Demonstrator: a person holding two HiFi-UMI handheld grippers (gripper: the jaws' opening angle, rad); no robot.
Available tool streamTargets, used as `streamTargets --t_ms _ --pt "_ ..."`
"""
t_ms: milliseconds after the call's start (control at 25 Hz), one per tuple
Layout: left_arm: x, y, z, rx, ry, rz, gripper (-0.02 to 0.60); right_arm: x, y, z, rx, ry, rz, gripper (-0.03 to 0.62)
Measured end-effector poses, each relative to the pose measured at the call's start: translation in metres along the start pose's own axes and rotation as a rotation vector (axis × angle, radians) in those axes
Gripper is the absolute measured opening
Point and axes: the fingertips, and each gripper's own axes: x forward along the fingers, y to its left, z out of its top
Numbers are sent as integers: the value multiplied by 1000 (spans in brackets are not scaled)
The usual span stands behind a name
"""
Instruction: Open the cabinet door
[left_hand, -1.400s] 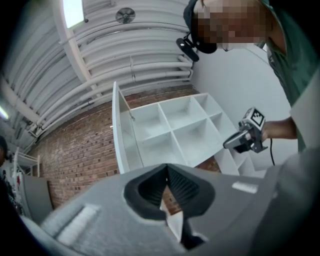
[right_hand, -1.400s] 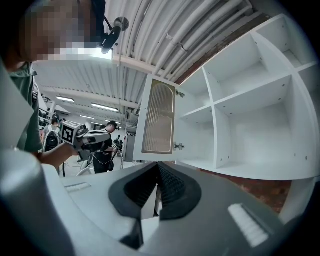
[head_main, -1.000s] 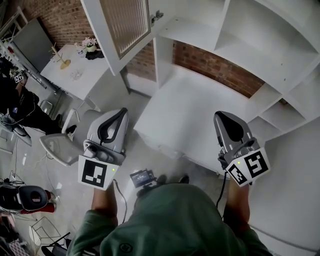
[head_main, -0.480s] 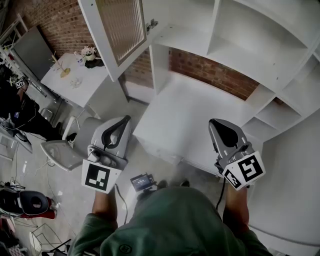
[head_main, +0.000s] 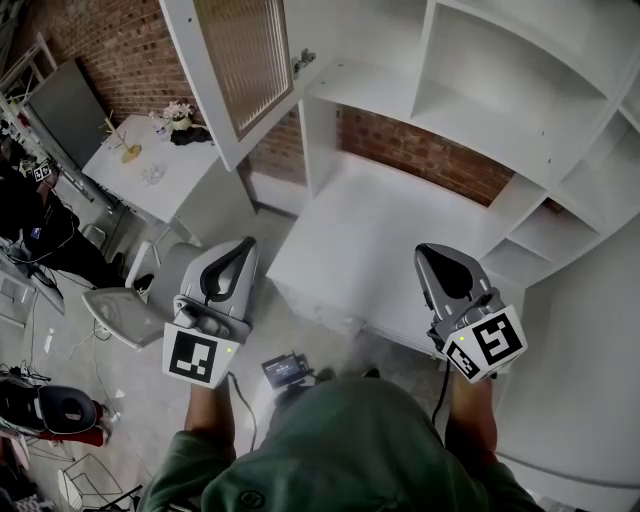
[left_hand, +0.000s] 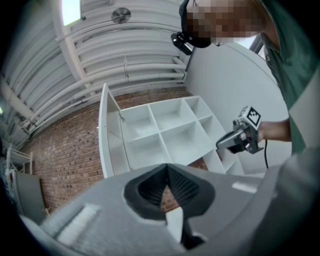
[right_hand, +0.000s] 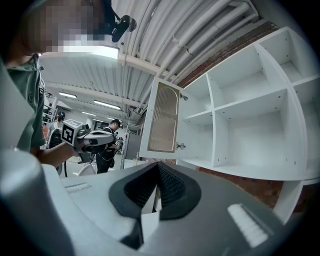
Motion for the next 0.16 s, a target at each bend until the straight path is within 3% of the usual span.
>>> streamTargets --t_ms 160 --pt "-3 0 0 3 -2 -1 3 -1 2 0 -1 1 -1 3"
